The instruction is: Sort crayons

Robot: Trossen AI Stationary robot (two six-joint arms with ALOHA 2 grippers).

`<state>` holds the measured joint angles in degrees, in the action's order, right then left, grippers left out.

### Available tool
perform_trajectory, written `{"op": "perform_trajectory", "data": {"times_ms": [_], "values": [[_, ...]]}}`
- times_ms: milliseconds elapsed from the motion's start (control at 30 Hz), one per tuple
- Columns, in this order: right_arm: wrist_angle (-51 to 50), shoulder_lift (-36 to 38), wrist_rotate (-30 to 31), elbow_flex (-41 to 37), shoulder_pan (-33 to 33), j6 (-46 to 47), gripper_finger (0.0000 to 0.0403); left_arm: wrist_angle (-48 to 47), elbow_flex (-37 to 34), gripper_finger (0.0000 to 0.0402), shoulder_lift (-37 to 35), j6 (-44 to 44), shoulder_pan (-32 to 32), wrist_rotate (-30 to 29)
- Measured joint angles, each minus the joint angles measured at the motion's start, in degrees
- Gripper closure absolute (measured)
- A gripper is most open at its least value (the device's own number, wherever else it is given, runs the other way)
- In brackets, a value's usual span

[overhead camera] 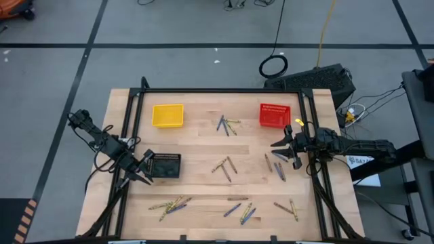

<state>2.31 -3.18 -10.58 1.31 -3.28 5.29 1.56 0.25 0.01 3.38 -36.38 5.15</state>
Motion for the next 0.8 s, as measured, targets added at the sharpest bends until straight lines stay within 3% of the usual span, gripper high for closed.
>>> {"op": "perform_trajectory", "data": {"times_ms": [533,667,800], "values": [[2.8,0.0,0.0,0.0,0.0,-0.9,0.0312,0.0,0.0,0.0343,0.0,0.0,0.0,0.0],[5.0,0.0,4.6,0.0,0.0,-4.8,0.0312,0.0,0.0,0.0343,0.0,0.0,0.0,0.0],[4.8,0.0,4.7,0.0,0.0,-5.2,0.0312,0.0,0.0,0.0343,0.0,0.0,0.0,0.0]]}}
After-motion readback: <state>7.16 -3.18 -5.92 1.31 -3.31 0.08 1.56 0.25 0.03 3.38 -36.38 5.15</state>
